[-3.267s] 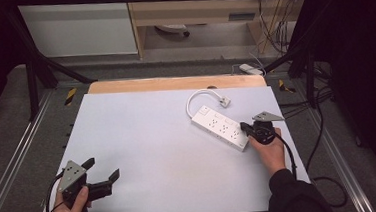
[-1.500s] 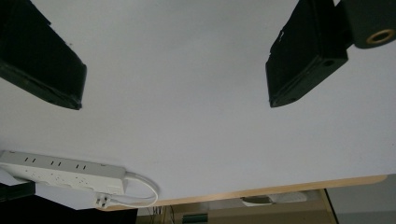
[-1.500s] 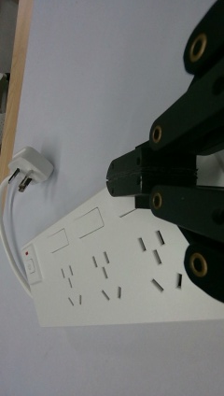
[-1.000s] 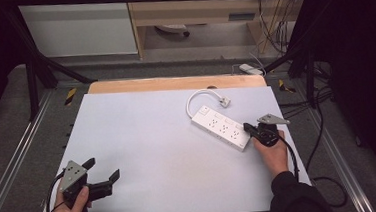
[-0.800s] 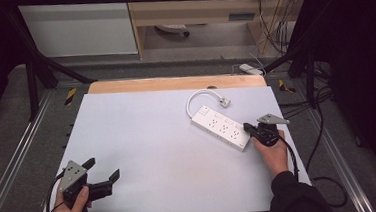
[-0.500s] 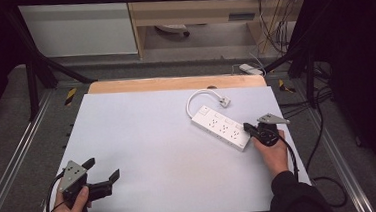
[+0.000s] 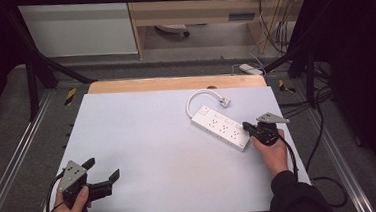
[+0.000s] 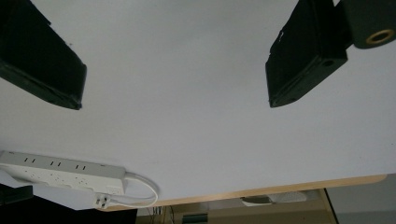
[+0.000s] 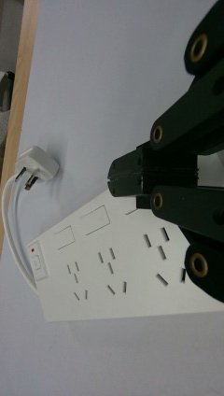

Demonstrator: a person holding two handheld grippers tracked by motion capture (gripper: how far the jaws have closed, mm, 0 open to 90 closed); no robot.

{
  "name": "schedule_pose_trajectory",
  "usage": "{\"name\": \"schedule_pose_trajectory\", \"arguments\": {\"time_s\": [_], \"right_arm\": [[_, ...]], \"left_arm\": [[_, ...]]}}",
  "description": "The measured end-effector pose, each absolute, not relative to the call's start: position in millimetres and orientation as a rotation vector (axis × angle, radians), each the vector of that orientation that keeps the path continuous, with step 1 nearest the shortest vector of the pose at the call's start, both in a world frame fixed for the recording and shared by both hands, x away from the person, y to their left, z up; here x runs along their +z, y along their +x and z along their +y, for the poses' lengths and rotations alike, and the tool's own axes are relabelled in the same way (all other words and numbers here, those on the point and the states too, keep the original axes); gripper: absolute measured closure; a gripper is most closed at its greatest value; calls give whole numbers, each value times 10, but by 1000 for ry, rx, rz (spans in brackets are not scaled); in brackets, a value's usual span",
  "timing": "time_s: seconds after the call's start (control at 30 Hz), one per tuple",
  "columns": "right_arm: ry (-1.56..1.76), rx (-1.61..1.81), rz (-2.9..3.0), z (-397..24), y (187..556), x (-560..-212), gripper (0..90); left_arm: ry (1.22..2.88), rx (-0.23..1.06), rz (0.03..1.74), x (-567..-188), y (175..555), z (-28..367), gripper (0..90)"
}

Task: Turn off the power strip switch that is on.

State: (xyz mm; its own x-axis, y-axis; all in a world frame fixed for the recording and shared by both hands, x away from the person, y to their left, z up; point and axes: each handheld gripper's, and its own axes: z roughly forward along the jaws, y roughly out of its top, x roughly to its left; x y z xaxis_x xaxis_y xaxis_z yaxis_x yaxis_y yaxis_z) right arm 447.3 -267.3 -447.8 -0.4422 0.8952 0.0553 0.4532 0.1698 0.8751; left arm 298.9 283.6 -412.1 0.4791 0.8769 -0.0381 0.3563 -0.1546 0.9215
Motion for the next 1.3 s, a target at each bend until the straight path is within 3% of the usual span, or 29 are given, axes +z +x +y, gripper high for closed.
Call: {"name": "schedule_pose_trajectory", "arguments": {"time_s": [0.47,0.73,1.13,1.3], "right_arm": [[1258,1247,1970,-2604,4470,-4394,753],[1284,1269,1956,-2575,4475,-4345,562],[1304,1280,1954,-2536,4484,-4311,370],[1314,1277,1942,-2513,4489,-4279,232]], "left_arm": [[1732,655,1056,-4121,2990,2836,52],[1733,656,1054,-4120,2990,2836,52],[1734,654,1054,-4121,2990,2834,52],[1736,654,1052,-4122,2990,2834,53]]}}
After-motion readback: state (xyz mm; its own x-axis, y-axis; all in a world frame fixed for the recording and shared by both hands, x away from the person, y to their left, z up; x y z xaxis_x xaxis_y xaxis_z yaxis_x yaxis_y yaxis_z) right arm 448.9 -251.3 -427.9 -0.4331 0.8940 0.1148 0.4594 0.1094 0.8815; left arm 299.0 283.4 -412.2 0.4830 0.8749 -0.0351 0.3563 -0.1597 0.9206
